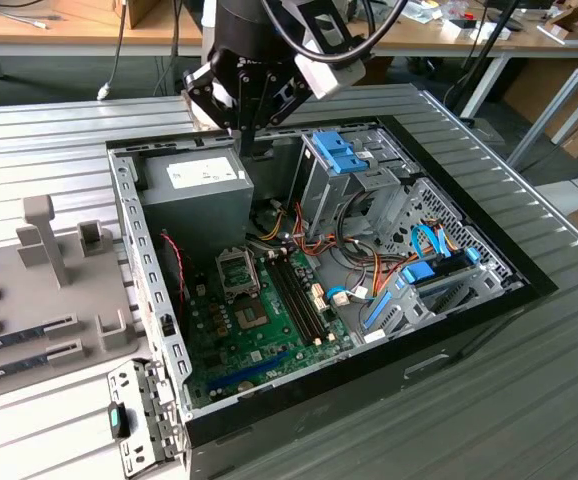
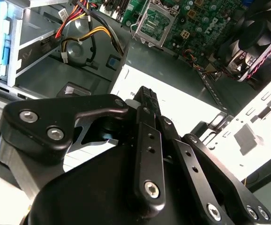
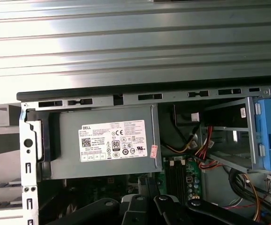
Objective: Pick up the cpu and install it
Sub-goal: 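Reach for the cpu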
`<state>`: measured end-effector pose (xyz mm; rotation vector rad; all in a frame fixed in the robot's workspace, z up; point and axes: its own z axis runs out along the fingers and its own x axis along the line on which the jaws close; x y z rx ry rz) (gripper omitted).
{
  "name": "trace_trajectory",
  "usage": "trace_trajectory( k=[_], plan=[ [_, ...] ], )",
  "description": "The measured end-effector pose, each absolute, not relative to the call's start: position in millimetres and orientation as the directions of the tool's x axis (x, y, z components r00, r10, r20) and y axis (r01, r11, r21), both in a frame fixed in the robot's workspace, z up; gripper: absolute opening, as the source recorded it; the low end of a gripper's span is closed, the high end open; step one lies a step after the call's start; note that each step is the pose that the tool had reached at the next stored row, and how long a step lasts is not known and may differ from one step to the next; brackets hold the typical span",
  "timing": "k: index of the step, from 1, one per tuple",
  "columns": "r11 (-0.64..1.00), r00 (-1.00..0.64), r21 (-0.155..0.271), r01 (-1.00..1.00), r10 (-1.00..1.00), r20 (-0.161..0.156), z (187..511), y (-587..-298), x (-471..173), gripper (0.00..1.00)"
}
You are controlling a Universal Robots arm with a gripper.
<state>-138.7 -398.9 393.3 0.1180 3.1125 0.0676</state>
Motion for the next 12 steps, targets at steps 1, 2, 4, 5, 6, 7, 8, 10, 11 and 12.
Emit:
trace_trajectory(
  k=[1, 2, 4, 5, 6, 7, 8, 10, 11, 12],
  plan=[
    [0.996, -0.997, 0.044, 0.075, 0.076, -0.024, 393.3, -398.9, -139.2, 0.11],
    [0.996, -0.997, 0.044, 0.075, 0.076, -0.024, 393.3, -398.9, -139.7, 0.11],
    [0.996, -0.997, 0.044, 0.075, 0.076, -0.024, 393.3, -398.9, -140.3, 0.11],
    [0.996, -0.997, 0.044, 0.075, 0.076, -0.024, 393.3, -398.9, -140.8, 0.11],
    [0.996, -0.997, 0.044, 0.075, 0.076, -0.024, 393.3, -398.9, -141.1, 0.11],
    [0.996, -0.997, 0.044, 0.075, 0.076, -0.025, 393.3, -398.9, -141.4, 0.11],
    [0.996, -0.997, 0.044, 0.075, 0.076, -0.024, 393.3, -398.9, -141.8, 0.11],
    [0.996, -0.997, 0.044, 0.075, 0.076, -0.024, 393.3, -398.9, -142.7, 0.11],
    [0.996, -0.997, 0.044, 0.075, 0.076, -0.024, 393.3, -398.9, -143.1, 0.11],
    [0.996, -0.997, 0.044, 0.075, 0.076, -0.024, 393.3, -398.9, -143.3, 0.11]
  ],
)
